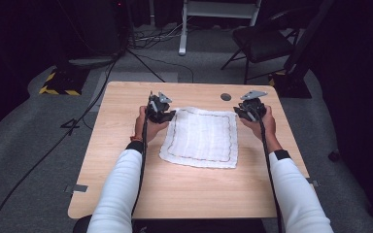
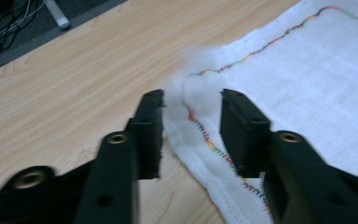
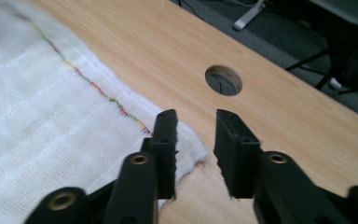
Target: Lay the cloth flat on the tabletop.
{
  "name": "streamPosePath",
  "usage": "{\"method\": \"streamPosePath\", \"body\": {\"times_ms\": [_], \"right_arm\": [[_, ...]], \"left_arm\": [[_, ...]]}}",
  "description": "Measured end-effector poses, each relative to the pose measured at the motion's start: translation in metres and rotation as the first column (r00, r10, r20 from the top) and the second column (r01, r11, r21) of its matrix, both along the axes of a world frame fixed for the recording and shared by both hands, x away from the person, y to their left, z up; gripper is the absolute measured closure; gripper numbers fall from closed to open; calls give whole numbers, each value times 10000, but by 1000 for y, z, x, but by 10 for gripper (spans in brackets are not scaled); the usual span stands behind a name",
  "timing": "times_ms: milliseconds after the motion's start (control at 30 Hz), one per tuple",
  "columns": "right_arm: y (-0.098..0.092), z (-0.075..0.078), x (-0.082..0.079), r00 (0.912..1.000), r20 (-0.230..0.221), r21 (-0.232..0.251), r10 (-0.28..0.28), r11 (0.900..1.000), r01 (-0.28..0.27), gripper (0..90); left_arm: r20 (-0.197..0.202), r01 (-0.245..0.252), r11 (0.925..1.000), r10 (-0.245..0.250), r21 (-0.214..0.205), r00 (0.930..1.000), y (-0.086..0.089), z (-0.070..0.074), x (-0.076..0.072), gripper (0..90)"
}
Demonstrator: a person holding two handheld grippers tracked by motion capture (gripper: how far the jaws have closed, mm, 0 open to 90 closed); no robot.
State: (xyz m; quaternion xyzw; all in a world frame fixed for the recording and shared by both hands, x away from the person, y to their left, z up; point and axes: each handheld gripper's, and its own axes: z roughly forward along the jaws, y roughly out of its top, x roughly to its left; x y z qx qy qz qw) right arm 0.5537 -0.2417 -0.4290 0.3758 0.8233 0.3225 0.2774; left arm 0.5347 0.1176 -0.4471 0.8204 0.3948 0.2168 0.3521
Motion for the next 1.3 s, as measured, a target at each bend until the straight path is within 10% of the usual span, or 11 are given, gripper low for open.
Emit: {"method": "streamPosePath", "body": {"times_ms": [333,633,900,1300], "right_arm": [[-3,-15,-35,9949,-522,375,860,9958,-841,464],[-3,-34,-98,9571,-1248,661,2614,9647,-2549,415],[-6,-49,-132,9436,-1688,167,2848,9580,-2862,358],[-20,-57,-143,9501,-2093,-23,2314,9715,-2371,311]], "left_arm": [[-697,1087,9941,-1085,-7,9917,12,-16,-29,275],[-1333,1916,9808,-1852,369,9736,29,-35,-75,283],[-1948,1925,9812,-1908,-104,9621,40,-45,-89,405],[-1720,1799,9836,-1794,-124,9686,35,-47,-117,368]]}}
